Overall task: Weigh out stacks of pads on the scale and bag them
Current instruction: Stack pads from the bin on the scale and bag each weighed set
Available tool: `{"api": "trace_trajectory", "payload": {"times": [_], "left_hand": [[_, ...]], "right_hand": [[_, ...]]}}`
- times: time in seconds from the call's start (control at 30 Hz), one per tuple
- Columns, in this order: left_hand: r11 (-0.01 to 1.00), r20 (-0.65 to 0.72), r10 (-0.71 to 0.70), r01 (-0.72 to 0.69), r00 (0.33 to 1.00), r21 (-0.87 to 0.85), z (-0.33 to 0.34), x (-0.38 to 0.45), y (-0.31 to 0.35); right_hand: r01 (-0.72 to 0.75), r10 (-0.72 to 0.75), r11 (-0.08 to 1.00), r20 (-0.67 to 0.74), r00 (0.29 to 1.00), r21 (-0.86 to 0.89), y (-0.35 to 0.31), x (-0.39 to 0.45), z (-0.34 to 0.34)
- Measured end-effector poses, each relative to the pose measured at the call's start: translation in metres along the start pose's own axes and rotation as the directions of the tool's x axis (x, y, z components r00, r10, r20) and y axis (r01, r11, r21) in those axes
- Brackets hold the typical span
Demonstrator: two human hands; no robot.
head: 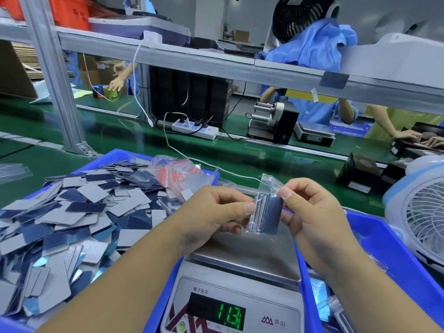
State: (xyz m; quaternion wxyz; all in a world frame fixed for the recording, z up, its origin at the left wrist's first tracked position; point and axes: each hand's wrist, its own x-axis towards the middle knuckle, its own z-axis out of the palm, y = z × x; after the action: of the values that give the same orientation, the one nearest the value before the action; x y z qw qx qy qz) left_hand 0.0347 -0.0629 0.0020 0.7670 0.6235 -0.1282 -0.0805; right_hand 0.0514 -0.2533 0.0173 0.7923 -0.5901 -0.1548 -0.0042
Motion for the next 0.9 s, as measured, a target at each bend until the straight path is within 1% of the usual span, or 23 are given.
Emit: {"api": "trace_trajectory", "payload": {"times": [0.07, 0.3, 0.4, 0.5, 0.73, 0.8, 0.9], "left_hand": [[1.000, 0.007, 0.002, -0.002, 1.000, -0.021, -0.0006, -0.0002, 0.0005], [1.000, 0.063, 0.004, -0.004, 0.998, 0.003, 0.0013, -0.0025, 0.0039], [0.999, 0.088, 0.000, -0.004, 0.996, 0.049, 0.0028, -0.0033, 0.0032], [0.995, 0.079, -0.005, -0.003, 0.997, 0.097, 0.0027, -0.0031, 0.0016], [0.993, 0.069, -0.022, 0.014, 0.997, 0.121, -0.0010, -0.0040, 0.0023], [0.989, 0.043, -0.033, 0.027, 0.999, 0.145, -0.0020, -0.0030, 0.0019], [0.976, -0.074, -0.019, 0.035, 0.997, 0.216, -0.0013, 0.0024, -0.0015]], "right_hand": [[-0.006, 0.006, 1.000, -0.009, 1.000, 0.003, 0.0006, 0.0005, -0.0001], [-0.032, 0.032, 0.999, -0.047, 0.998, -0.008, 0.0026, -0.0009, 0.0019], [-0.022, 0.021, 1.000, -0.057, 0.998, -0.022, 0.0026, -0.0014, 0.0025], [-0.006, 0.001, 0.997, -0.060, 0.998, -0.079, 0.0024, -0.0019, 0.0028], [0.015, -0.025, 0.989, -0.066, 0.998, -0.147, 0.0025, -0.0025, 0.0025], [0.034, -0.047, 0.982, -0.066, 0.997, -0.185, 0.0032, -0.0026, 0.0021], [0.114, -0.134, 0.940, -0.040, 0.990, -0.321, 0.0040, -0.0030, 0.0007]]}}
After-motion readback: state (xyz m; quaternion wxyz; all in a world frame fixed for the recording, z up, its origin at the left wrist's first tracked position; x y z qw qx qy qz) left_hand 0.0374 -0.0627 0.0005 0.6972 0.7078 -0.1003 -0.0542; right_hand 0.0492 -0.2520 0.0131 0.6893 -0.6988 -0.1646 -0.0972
